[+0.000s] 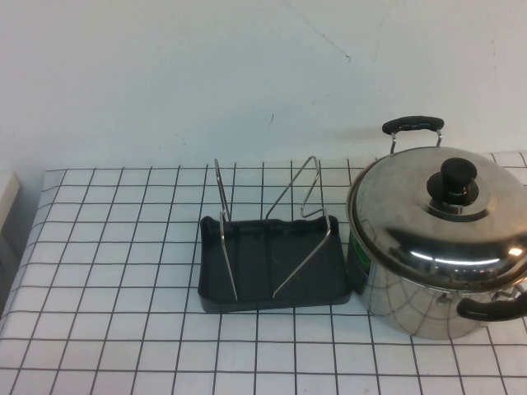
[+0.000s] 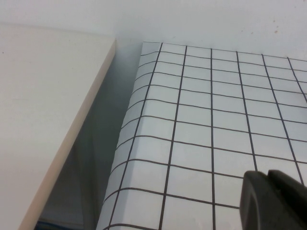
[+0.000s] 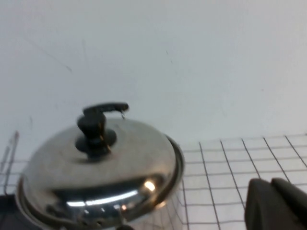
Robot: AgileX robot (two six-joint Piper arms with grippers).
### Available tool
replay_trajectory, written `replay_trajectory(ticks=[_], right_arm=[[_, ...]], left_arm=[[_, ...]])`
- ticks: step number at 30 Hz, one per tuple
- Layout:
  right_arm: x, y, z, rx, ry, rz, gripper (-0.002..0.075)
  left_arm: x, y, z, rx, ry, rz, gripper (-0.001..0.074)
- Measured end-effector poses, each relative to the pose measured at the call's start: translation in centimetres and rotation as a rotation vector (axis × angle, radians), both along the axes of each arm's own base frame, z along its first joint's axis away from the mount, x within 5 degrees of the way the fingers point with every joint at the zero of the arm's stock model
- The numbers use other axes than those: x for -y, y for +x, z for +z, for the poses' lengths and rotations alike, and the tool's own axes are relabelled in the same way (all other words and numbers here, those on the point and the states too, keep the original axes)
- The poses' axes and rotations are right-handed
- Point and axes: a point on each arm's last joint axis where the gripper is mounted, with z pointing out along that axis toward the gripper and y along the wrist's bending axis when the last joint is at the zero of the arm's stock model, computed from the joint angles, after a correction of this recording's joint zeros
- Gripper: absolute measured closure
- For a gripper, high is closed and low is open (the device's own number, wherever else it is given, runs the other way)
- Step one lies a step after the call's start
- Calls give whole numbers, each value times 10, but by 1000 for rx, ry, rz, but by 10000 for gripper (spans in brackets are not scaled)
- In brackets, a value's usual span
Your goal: Put pot lid on rack
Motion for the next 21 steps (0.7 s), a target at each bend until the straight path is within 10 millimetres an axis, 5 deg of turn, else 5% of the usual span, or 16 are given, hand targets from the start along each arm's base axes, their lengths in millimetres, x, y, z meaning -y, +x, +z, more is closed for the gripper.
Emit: replay_trajectory(ticks=[6, 14, 21], right_arm=[[-3, -14, 47, 87, 55, 21, 729], [-4, -2, 38, 58, 16, 38, 729], [-11, 41, 37, -95, -49, 161, 726]], left_arm=[[0, 0, 0, 0, 0, 0, 738], [0, 0, 0, 0, -2, 0, 738], [0, 0, 0, 0, -2, 0, 738]])
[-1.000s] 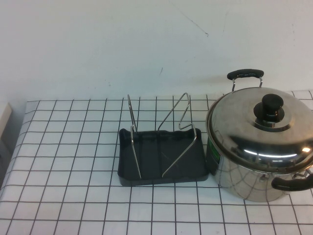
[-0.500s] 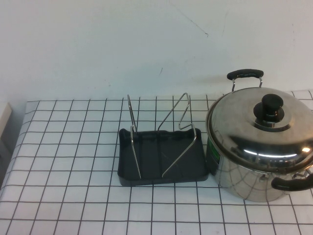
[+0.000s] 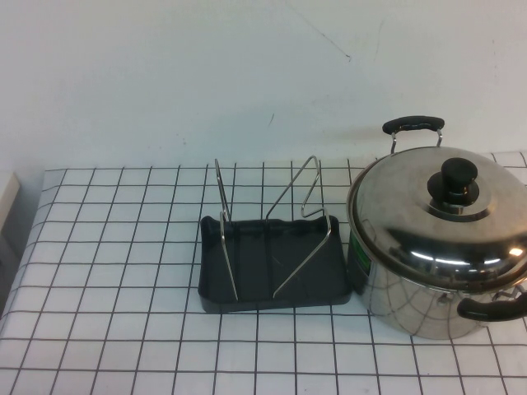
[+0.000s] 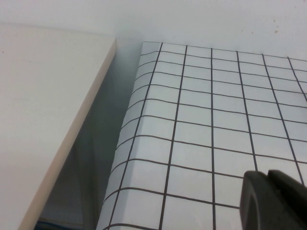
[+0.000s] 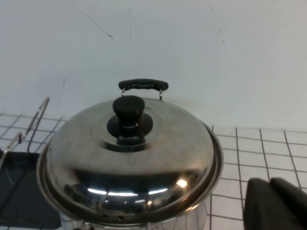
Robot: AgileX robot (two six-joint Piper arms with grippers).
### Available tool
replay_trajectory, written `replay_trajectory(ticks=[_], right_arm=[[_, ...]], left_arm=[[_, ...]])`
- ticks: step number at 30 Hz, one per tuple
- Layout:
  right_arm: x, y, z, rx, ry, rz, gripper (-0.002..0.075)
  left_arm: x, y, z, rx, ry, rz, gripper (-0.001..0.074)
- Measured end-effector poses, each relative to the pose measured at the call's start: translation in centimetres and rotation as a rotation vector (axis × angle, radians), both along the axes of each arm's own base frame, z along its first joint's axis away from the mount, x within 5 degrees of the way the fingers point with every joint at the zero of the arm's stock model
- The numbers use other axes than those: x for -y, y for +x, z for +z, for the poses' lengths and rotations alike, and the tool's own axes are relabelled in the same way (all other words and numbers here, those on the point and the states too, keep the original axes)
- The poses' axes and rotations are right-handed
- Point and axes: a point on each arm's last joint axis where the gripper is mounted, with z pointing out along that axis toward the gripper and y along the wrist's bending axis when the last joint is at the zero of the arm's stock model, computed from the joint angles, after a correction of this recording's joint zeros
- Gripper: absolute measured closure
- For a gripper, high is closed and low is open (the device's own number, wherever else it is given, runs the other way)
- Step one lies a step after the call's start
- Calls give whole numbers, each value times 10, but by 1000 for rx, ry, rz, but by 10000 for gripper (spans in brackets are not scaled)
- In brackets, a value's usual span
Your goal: Put pot lid on rack
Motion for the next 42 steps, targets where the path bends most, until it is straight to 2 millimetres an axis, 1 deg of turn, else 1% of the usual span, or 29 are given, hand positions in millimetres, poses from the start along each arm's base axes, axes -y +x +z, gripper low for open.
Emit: replay_trajectory(ticks=[3, 5, 6, 11, 12, 14, 15, 17, 18, 19, 21, 26, 31, 35, 38, 42], right_arm=[[2, 19, 4, -43, -8, -8, 689], [1, 27, 7, -34, 3, -15, 657], [-1, 33, 8, -21, 31, -12, 641], [-20, 54, 10, 37, 48, 97, 601], [-24, 59, 9, 50, 40, 119, 569], [-33, 69, 8, 89, 10, 160, 476], [-37, 75, 8, 114, 0, 175, 400], [-44, 87, 7, 167, 6, 192, 221], [-47, 93, 6, 186, 11, 195, 166], [-49, 99, 4, 201, 18, 194, 120], [-55, 114, -6, 203, 18, 200, 71], [-67, 144, -31, 215, 25, 202, 40], [-77, 172, -59, 174, 13, 204, 36], [-85, 194, -74, 147, 13, 204, 34], [-89, 205, -84, 129, 8, 204, 34], [-90, 211, -94, 114, 12, 192, 40]], left_arm=[[0, 0, 0, 0, 0, 0, 738], [0, 0, 0, 0, 0, 0, 738], [0, 0, 0, 0, 0, 0, 738], [0, 0, 0, -1, 0, 0, 738], [0, 0, 0, -1, 0, 0, 738], [0, 0, 0, -1, 0, 0, 738], [0, 0, 0, -1, 0, 0, 738], [0, 0, 0, -1, 0, 0, 738], [0, 0, 0, -1, 0, 0, 738], [0, 0, 0, -1, 0, 0, 738], [0, 0, 0, -1, 0, 0, 738], [0, 0, 0, -1, 0, 0, 738], [0, 0, 0, -1, -1, 0, 738], [0, 0, 0, -1, -1, 0, 738], [0, 0, 0, -1, -1, 0, 738], [0, 0, 0, -1, -1, 0, 738]])
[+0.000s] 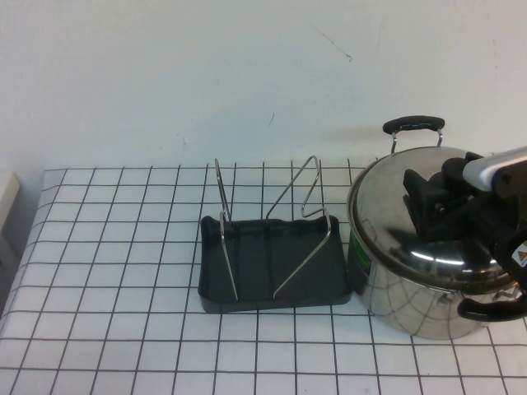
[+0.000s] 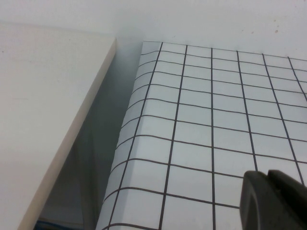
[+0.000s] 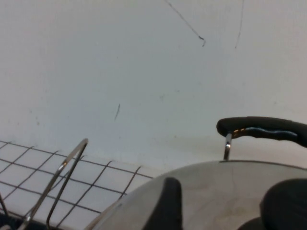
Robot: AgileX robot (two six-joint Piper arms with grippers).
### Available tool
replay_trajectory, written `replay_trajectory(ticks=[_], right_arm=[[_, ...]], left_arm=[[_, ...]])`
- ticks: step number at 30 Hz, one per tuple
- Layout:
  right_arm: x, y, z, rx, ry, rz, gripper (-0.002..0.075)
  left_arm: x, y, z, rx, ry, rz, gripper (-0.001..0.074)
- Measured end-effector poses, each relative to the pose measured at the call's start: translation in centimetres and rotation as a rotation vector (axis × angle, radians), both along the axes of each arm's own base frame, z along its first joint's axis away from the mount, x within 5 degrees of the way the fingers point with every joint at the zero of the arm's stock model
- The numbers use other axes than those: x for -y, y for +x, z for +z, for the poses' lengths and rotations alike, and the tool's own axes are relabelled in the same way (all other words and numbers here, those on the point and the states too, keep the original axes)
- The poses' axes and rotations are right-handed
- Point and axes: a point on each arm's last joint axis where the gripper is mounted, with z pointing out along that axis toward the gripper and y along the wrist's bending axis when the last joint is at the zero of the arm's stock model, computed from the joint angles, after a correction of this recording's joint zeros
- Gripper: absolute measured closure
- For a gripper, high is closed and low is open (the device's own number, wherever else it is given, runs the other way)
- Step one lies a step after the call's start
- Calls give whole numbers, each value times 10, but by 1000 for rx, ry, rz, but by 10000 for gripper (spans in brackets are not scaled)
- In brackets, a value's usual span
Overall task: Put pot lid on rack
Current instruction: Open the pot, then hand over the pot lid
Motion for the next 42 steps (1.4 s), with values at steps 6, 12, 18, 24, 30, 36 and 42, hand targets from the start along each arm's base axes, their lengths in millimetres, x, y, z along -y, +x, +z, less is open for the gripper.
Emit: replay_trajectory(ticks=[6, 12, 18, 24, 30, 36, 42], right_arm=[[1, 1, 1, 18, 15, -13, 264], [2, 2, 1, 19, 24, -26, 385], [3, -3, 19, 78, 41, -19, 385], [12, -30, 84, 276, 99, -9, 385], [26, -70, 132, 328, 171, -1, 385], [36, -100, 157, 382, 200, 6, 385], [40, -112, 162, 354, 183, 19, 385]], left_arm=[[0, 0, 0, 0, 0, 0, 738], [0, 0, 0, 0, 0, 0, 738], [0, 0, 0, 0, 0, 0, 738], [0, 0, 0, 0, 0, 0, 738], [0, 0, 0, 0, 0, 0, 738], [0, 0, 0, 0, 0, 0, 738], [0, 0, 0, 0, 0, 0, 738]])
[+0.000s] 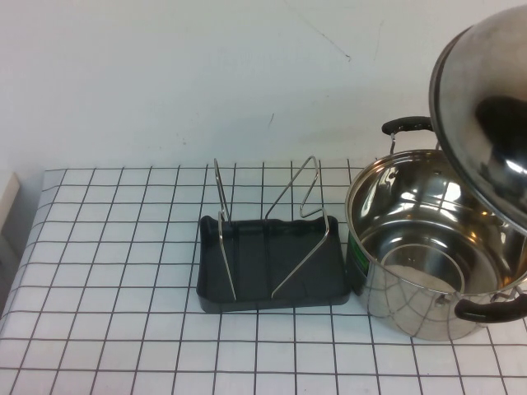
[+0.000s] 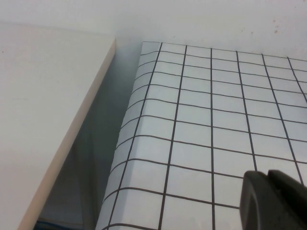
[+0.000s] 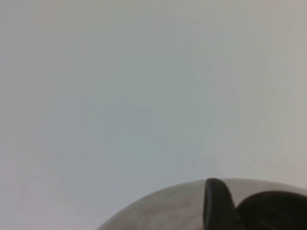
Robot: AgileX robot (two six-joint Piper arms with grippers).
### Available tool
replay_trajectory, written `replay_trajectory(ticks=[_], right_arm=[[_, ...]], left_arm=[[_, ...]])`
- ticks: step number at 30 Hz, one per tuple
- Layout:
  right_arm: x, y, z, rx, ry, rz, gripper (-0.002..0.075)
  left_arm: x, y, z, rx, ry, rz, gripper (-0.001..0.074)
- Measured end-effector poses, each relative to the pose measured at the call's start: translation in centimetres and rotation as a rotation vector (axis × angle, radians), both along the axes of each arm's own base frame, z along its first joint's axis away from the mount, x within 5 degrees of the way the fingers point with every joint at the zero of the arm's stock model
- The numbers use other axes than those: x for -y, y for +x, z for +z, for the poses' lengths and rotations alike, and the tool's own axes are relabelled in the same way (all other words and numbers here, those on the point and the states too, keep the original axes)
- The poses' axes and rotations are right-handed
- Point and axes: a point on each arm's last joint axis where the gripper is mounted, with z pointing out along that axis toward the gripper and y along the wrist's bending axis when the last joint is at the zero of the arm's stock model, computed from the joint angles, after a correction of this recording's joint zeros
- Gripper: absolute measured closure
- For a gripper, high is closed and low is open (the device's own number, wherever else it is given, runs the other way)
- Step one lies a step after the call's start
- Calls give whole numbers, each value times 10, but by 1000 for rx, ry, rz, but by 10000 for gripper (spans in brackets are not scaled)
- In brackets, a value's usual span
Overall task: Put pot lid on rack
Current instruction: Hand over the pot lid
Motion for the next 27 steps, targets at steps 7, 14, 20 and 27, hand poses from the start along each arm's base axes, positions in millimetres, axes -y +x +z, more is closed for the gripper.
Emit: replay_trajectory(ticks=[7, 14, 20, 27], right_arm=[[-2, -2, -4, -50, -47, 25, 385], [-3, -2, -5, -58, -38, 35, 385], [-3, -2, -7, -77, -37, 38, 385], [-7, 3, -14, -176, 64, 93, 385]], left_arm=[[8, 1, 2, 47, -452, 28, 738], [23, 1, 9, 50, -1034, 2, 738], [33, 0, 15, 36, -1131, -112, 738], [48, -3, 55, 170, -964, -434, 738]])
